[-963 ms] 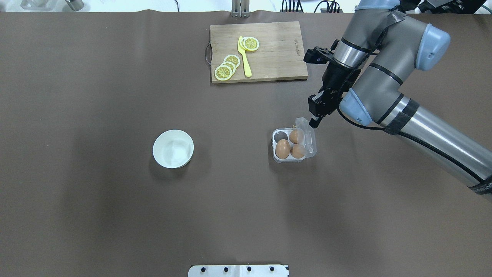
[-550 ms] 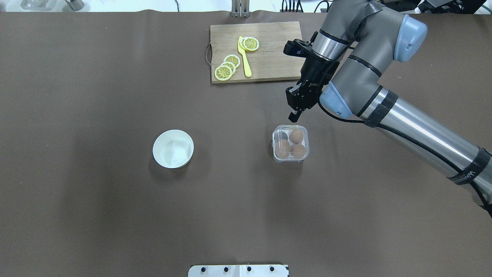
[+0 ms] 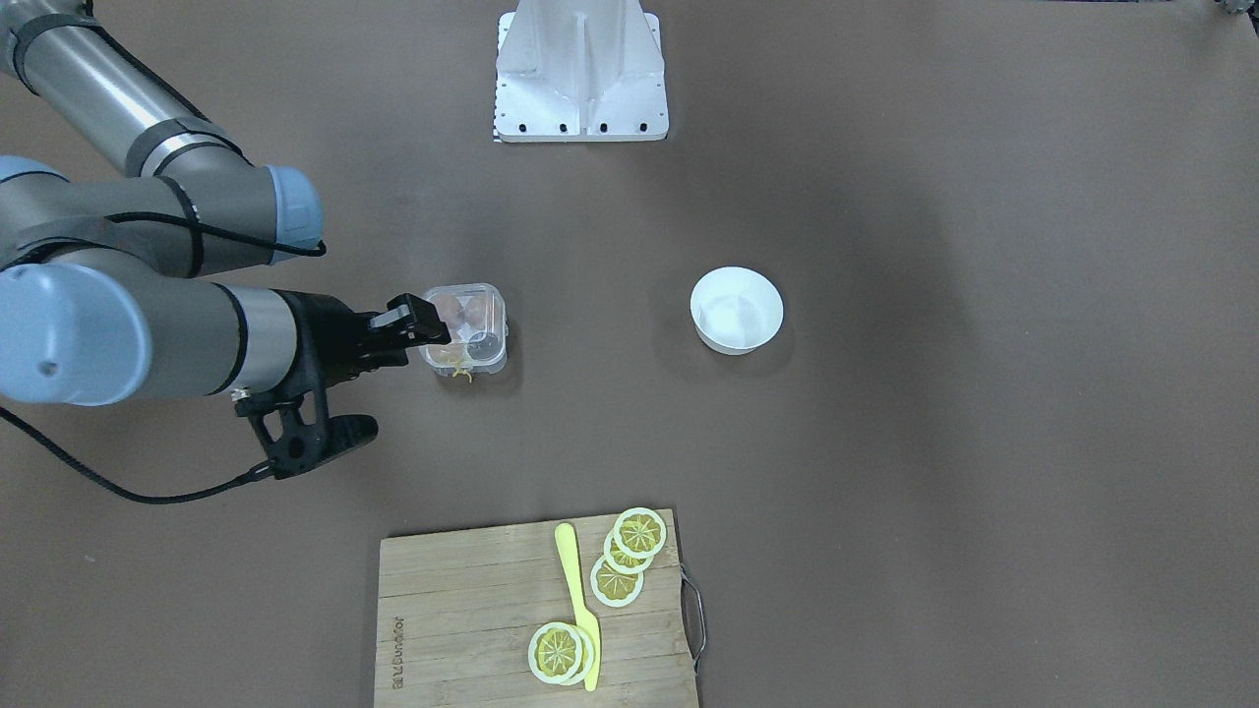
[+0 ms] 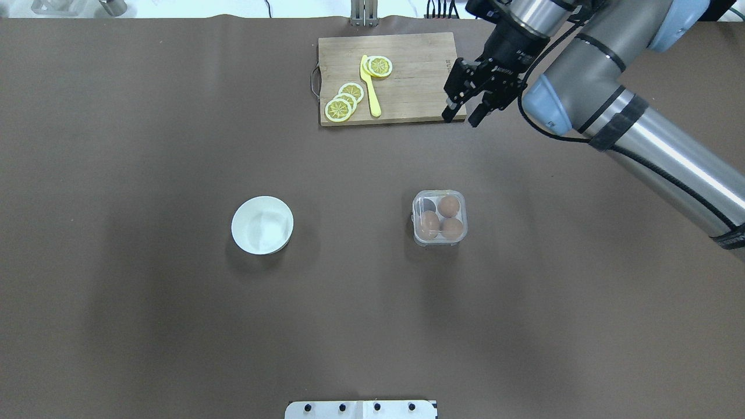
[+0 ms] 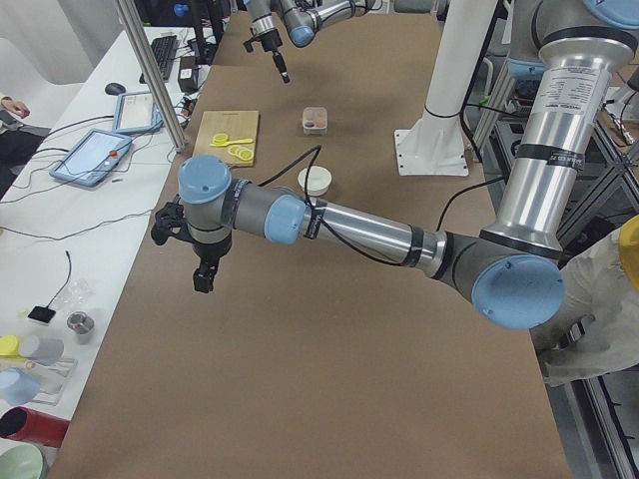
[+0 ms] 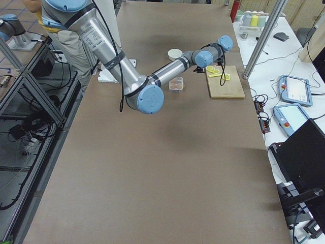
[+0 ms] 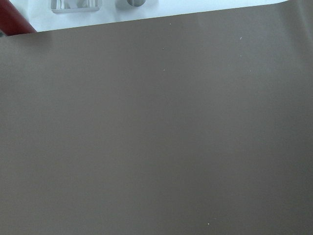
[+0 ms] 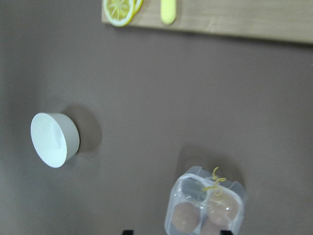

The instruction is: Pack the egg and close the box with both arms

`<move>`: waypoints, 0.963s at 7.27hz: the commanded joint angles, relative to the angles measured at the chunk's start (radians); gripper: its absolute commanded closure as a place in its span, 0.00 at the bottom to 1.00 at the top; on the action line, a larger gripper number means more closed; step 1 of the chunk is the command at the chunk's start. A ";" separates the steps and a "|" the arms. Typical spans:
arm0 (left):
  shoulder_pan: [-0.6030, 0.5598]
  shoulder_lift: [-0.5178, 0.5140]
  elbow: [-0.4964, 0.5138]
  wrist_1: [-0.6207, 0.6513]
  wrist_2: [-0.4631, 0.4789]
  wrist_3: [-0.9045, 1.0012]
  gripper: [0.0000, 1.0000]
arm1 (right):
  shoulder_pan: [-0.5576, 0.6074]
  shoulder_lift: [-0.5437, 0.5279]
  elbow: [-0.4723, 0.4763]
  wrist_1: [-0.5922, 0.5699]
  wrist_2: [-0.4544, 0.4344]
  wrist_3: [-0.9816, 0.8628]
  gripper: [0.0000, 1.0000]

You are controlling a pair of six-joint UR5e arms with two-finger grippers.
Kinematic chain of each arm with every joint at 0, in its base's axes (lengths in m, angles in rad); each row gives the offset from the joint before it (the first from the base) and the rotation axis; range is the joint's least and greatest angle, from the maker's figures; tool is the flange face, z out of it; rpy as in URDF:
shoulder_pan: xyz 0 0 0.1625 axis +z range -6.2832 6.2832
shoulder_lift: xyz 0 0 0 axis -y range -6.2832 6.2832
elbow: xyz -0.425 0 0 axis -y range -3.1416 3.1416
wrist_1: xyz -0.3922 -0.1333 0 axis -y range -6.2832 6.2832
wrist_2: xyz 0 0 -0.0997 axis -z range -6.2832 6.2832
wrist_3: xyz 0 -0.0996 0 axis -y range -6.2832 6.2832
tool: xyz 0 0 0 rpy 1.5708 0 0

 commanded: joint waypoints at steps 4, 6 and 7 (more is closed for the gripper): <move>-0.017 0.002 0.015 0.006 0.000 0.070 0.02 | 0.309 -0.212 0.028 -0.004 -0.229 -0.333 0.00; -0.017 0.017 0.015 0.006 0.000 0.072 0.02 | 0.373 -0.295 0.027 -0.088 -0.348 -0.563 0.00; -0.017 0.023 0.013 0.006 0.000 0.072 0.02 | 0.422 -0.298 0.036 -0.189 -0.418 -0.689 0.00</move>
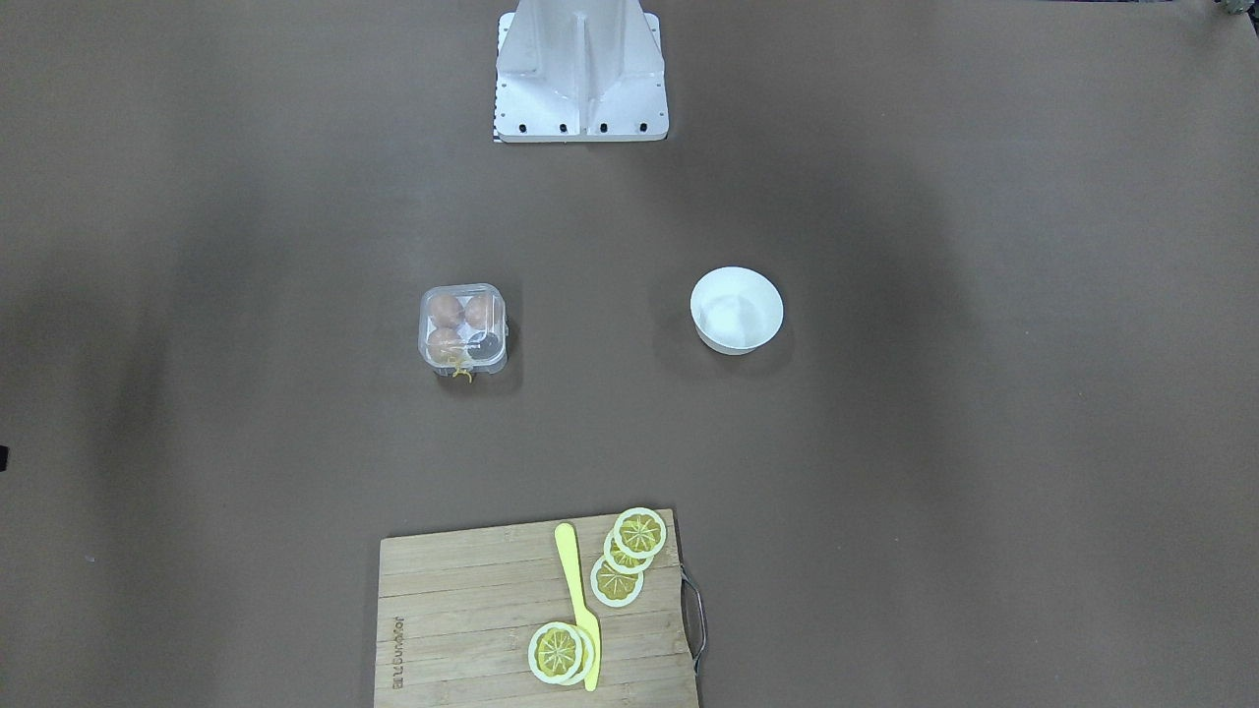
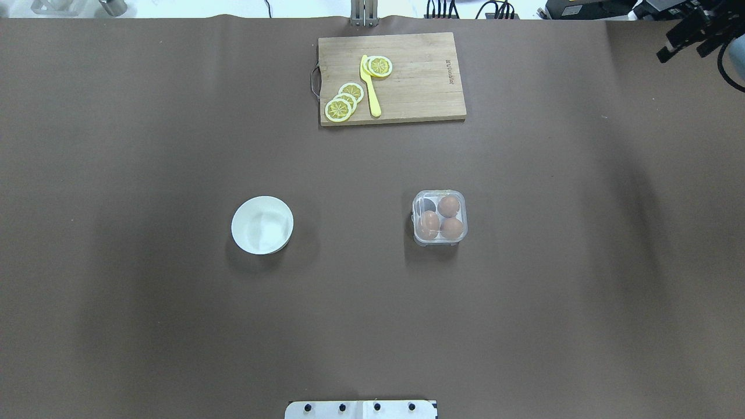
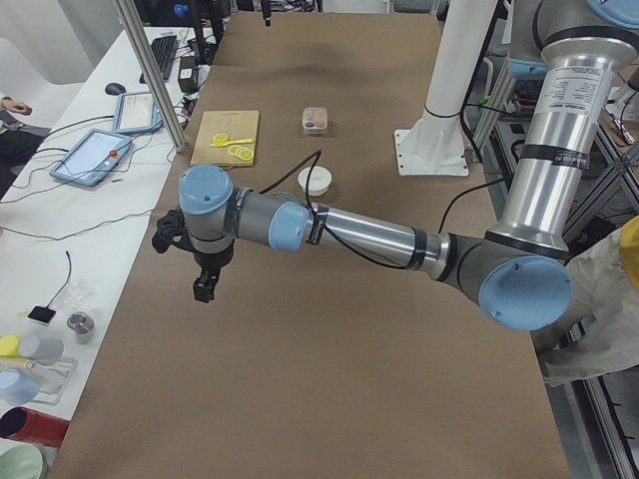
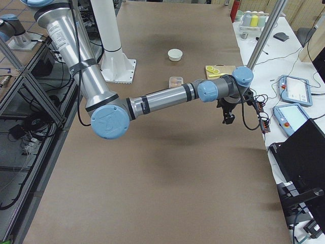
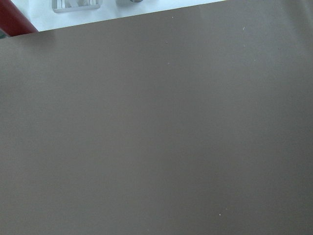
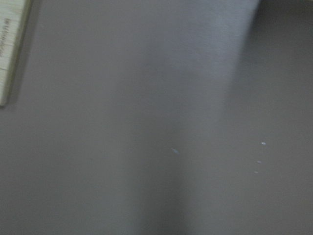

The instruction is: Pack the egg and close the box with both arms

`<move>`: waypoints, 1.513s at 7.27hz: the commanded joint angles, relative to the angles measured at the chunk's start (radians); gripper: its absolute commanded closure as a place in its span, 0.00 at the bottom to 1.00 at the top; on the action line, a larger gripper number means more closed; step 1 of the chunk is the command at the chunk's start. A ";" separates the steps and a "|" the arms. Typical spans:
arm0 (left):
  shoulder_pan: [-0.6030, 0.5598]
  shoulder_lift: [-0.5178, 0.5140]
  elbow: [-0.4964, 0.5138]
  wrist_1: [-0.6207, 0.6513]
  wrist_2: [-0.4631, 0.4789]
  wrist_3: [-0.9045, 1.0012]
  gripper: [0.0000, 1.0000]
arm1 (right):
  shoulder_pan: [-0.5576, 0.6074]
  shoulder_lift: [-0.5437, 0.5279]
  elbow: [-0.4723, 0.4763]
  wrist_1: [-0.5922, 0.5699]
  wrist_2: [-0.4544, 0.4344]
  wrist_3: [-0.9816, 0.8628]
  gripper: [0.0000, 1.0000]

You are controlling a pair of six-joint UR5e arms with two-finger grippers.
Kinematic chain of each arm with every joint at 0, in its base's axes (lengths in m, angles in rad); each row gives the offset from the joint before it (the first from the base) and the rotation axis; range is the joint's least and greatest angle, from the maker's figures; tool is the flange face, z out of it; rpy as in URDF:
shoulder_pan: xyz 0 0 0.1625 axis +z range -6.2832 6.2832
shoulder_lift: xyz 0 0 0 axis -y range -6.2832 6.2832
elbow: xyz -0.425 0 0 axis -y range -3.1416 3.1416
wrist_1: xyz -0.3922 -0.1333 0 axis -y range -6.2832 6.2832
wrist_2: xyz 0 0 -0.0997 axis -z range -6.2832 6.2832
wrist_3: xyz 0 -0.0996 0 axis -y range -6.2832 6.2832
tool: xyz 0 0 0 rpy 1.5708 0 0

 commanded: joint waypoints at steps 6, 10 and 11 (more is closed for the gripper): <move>0.006 0.065 -0.003 -0.006 0.000 -0.001 0.02 | 0.157 -0.222 0.024 -0.276 -0.282 -0.335 0.00; 0.004 0.120 -0.015 -0.026 -0.002 0.001 0.02 | 0.162 -0.407 0.253 -0.277 -0.280 -0.317 0.00; 0.004 0.179 -0.041 -0.067 -0.005 0.001 0.02 | 0.162 -0.417 0.275 -0.282 -0.280 -0.317 0.00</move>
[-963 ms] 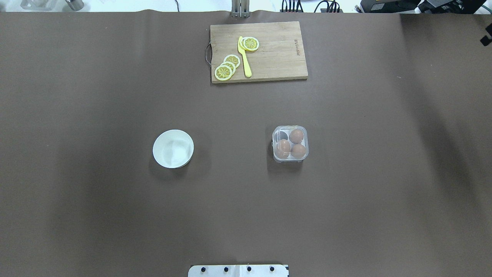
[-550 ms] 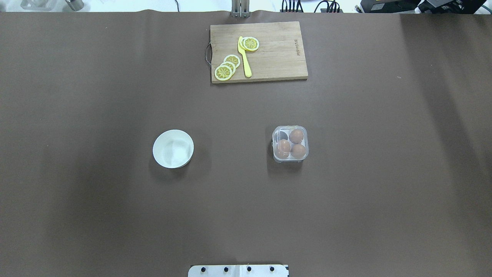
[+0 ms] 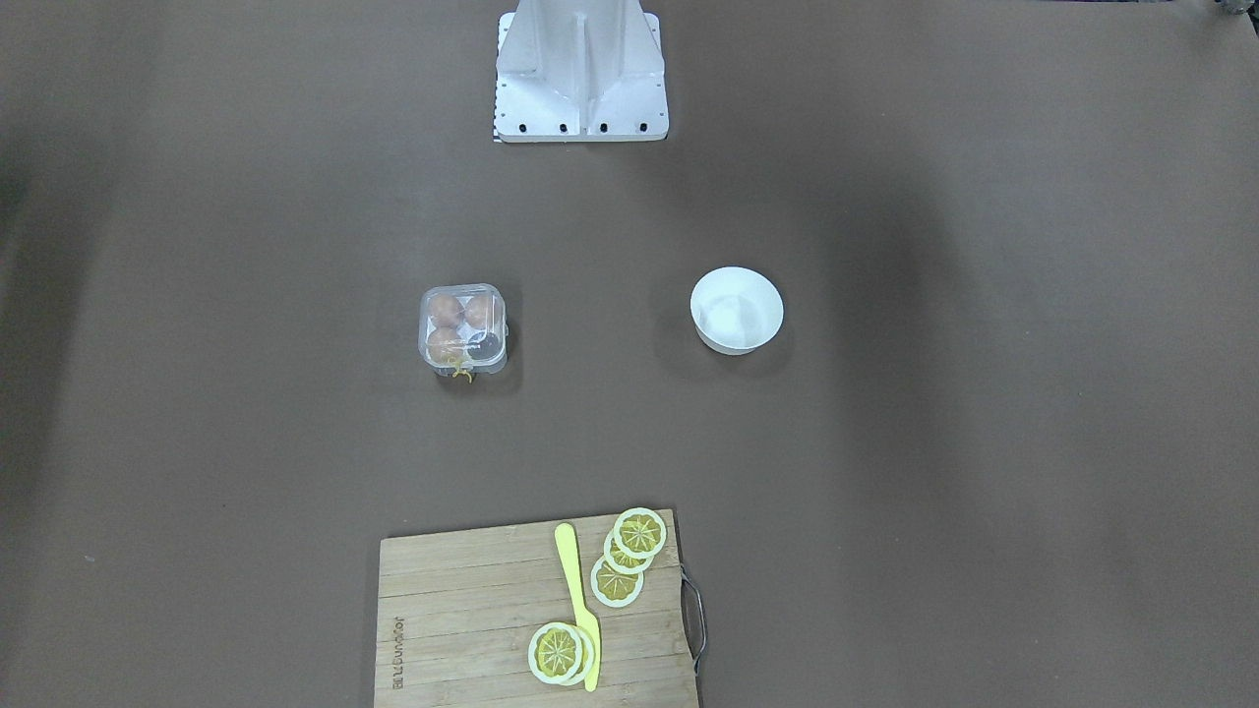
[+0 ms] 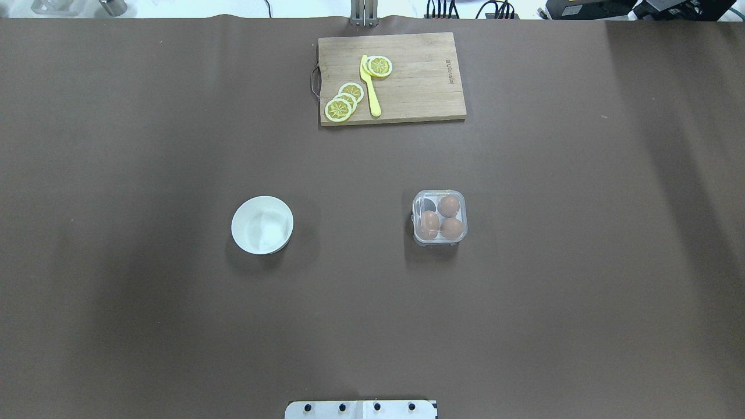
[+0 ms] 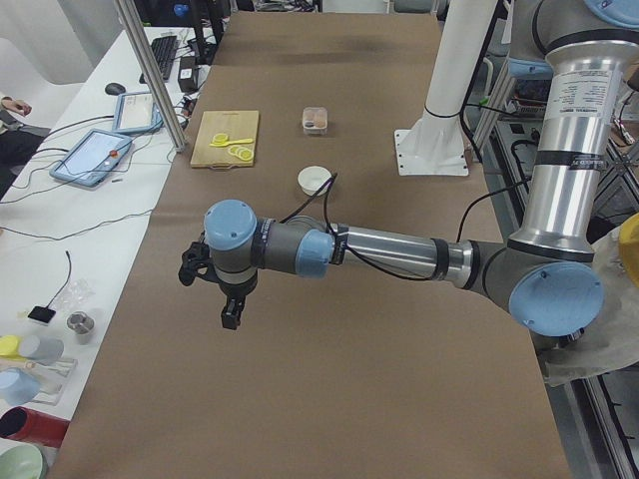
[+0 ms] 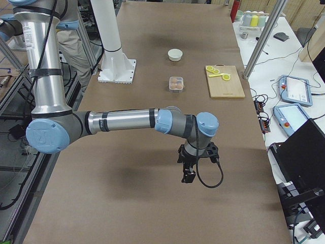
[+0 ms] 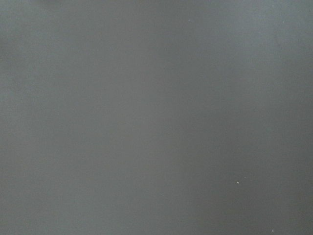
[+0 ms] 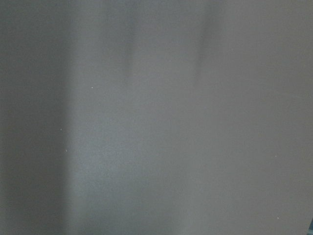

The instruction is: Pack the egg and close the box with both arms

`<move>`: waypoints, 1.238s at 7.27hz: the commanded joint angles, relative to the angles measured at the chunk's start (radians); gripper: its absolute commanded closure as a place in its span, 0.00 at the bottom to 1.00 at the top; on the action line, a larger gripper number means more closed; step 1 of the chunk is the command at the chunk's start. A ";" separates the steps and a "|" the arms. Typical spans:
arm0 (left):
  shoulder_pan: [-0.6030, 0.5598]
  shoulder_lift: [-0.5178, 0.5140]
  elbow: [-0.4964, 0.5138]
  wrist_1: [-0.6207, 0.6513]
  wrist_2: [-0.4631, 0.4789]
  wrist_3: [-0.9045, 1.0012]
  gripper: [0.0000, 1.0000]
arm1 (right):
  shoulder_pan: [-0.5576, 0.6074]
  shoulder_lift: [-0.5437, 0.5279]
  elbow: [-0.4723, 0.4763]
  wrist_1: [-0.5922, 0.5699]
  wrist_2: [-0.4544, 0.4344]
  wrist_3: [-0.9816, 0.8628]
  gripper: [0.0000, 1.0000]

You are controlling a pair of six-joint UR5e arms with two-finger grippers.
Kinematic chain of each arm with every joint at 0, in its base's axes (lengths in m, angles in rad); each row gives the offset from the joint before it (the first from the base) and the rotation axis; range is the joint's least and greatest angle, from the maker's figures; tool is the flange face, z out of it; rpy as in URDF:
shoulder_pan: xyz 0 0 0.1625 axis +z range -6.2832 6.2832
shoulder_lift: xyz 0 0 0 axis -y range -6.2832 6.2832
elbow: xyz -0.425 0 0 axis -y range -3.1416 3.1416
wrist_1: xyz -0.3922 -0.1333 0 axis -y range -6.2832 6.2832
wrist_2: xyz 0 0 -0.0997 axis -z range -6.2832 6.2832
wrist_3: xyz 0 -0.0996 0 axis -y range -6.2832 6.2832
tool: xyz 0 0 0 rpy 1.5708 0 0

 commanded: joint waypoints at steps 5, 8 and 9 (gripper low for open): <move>0.001 0.099 -0.026 -0.093 -0.002 -0.009 0.02 | 0.015 -0.022 0.081 -0.022 0.002 0.003 0.00; 0.005 0.102 0.045 -0.094 -0.002 0.000 0.02 | 0.015 -0.015 0.072 -0.073 0.001 0.003 0.00; 0.005 0.102 0.050 -0.116 -0.002 -0.001 0.02 | 0.014 -0.015 0.070 -0.082 0.000 0.001 0.00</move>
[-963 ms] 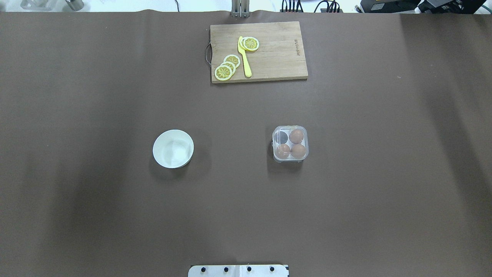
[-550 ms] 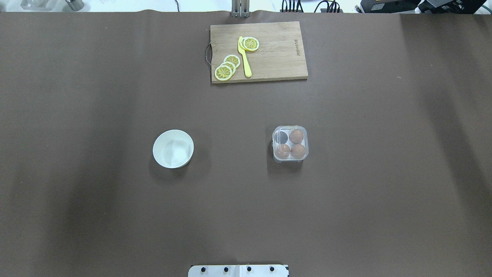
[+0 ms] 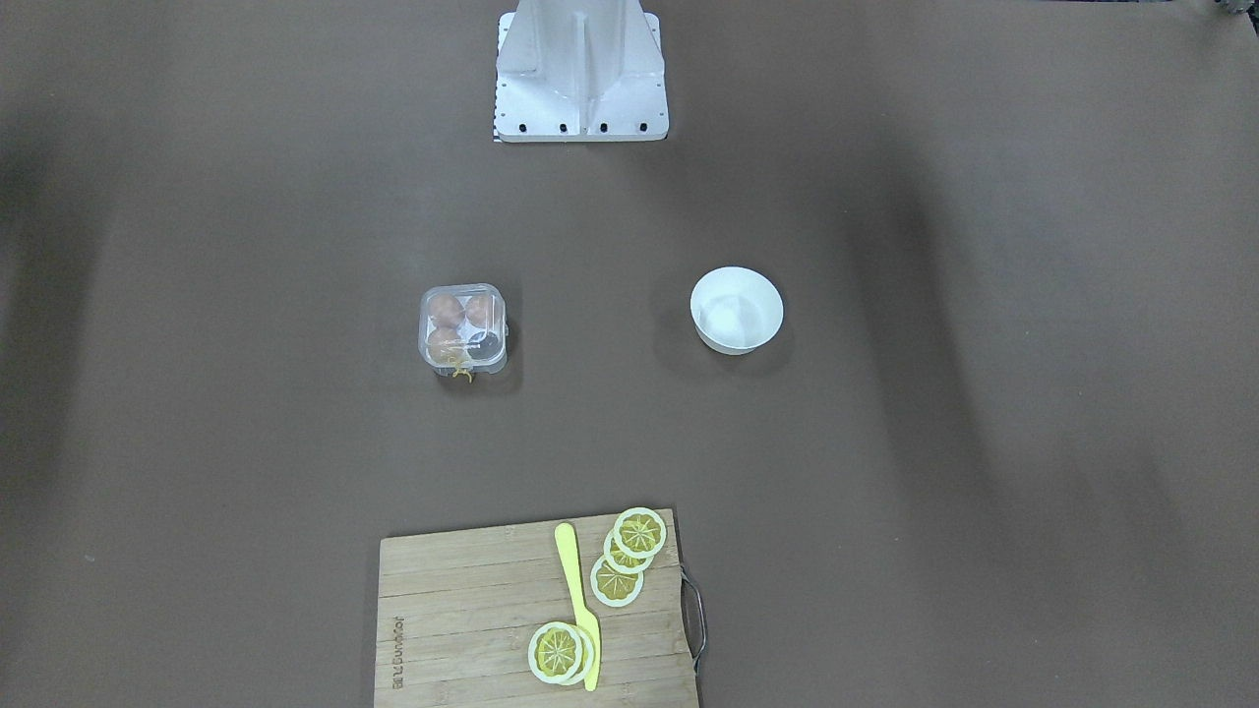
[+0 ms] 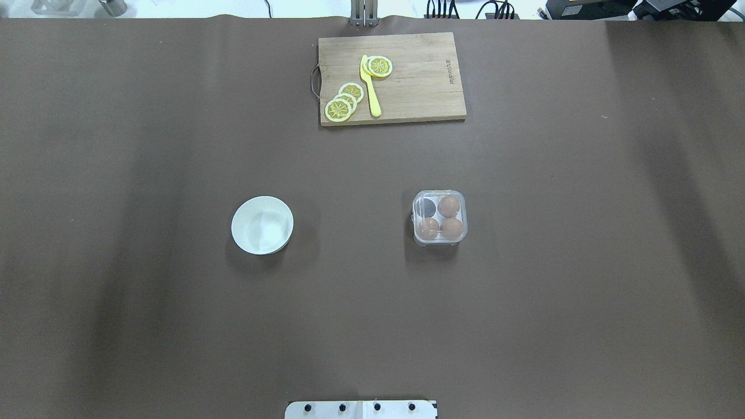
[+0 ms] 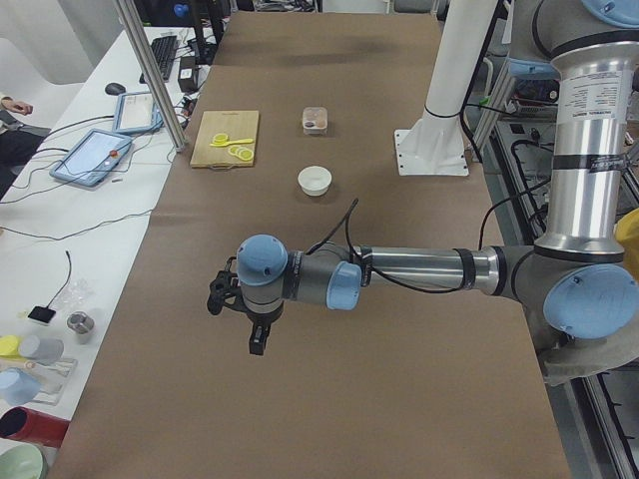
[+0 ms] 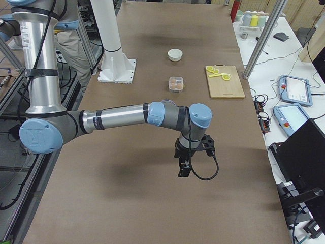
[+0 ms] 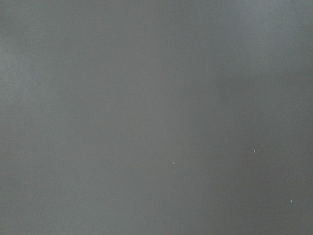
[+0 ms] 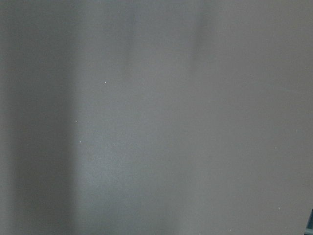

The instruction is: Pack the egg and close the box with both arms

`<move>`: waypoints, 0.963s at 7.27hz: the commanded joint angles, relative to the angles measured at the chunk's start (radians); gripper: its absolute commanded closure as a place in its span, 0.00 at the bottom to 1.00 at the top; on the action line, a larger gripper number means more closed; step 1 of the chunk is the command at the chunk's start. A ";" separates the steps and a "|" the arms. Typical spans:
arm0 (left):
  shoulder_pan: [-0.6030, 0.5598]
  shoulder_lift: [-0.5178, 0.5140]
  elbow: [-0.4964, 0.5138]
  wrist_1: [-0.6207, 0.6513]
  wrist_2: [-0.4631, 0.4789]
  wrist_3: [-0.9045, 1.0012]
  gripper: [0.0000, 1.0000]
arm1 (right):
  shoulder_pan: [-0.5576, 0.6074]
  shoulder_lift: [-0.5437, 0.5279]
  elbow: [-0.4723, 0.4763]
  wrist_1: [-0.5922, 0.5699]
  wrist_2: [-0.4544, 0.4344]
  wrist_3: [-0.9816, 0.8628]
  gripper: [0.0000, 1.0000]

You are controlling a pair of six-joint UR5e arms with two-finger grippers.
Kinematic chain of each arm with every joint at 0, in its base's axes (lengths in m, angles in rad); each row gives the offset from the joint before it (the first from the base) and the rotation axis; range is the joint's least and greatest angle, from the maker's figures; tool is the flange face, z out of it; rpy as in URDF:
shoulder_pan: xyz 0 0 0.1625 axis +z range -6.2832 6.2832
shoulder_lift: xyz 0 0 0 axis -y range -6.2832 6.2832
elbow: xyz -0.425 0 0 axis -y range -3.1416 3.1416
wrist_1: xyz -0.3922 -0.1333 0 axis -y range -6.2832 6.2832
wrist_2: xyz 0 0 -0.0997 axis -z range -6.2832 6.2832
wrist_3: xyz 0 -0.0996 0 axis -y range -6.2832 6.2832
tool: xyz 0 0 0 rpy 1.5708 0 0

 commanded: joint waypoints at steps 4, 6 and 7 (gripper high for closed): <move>0.001 0.000 0.023 -0.017 0.000 -0.001 0.02 | -0.010 0.031 -0.107 -0.011 -0.005 -0.002 0.00; 0.001 0.000 0.021 -0.018 0.000 -0.001 0.02 | -0.015 0.041 -0.168 0.058 -0.007 0.000 0.00; 0.001 0.000 0.021 -0.018 0.000 -0.001 0.02 | -0.018 0.043 -0.225 0.148 -0.008 0.009 0.00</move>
